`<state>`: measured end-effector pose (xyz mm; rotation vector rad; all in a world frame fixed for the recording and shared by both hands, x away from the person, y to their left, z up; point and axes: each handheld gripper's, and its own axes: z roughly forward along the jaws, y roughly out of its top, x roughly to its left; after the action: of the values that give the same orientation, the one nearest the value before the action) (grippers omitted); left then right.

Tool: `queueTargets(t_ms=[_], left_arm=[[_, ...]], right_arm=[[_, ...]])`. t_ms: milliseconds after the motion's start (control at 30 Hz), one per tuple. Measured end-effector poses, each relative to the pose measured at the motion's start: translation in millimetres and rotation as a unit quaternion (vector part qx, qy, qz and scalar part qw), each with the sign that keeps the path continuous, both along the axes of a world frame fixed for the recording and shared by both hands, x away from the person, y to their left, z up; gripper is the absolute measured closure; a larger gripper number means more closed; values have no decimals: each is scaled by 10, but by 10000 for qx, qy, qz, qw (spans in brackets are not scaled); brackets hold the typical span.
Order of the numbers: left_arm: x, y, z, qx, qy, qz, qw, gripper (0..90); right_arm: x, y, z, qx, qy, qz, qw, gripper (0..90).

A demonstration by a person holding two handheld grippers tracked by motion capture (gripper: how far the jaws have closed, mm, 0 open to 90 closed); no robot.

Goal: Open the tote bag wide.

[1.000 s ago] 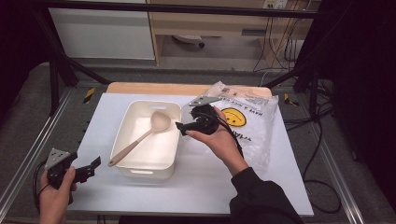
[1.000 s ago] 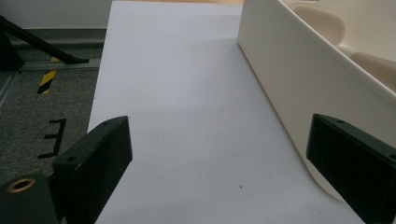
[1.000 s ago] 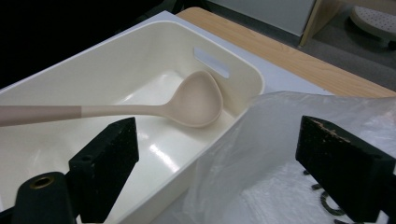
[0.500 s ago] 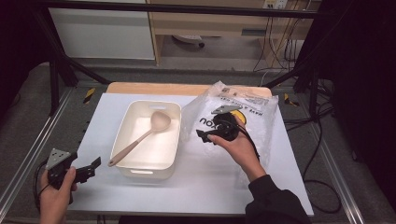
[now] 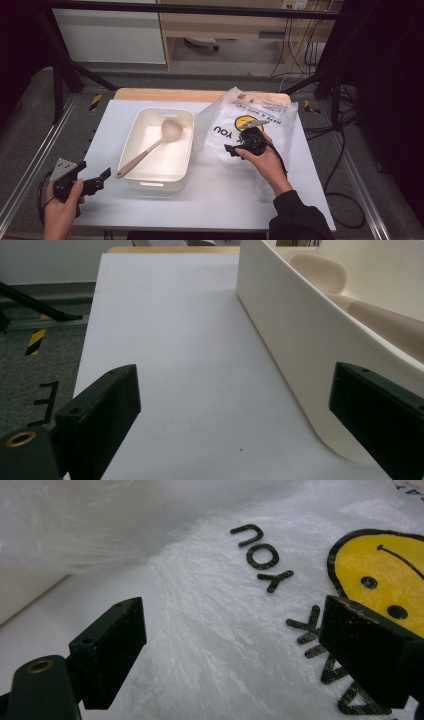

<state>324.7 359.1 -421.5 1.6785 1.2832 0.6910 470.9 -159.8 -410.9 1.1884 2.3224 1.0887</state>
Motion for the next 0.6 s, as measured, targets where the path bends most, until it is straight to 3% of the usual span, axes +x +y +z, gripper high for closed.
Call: queueTargets(t_ms=[133,400,600], left_arm=[[-8,-14,-6,-32,31,-54,10000,60],[1,-20,-5,-45,53,-132,9999,60],[7,-36,-8,-9,72,-165,9998,60]], right_arm=[[-17,-57,-47,-61,-62,-24,10000,105],[33,-120,-174,-62,112,-171,9998,97],[48,-123,-219,-180,92,-133,9997,92]])
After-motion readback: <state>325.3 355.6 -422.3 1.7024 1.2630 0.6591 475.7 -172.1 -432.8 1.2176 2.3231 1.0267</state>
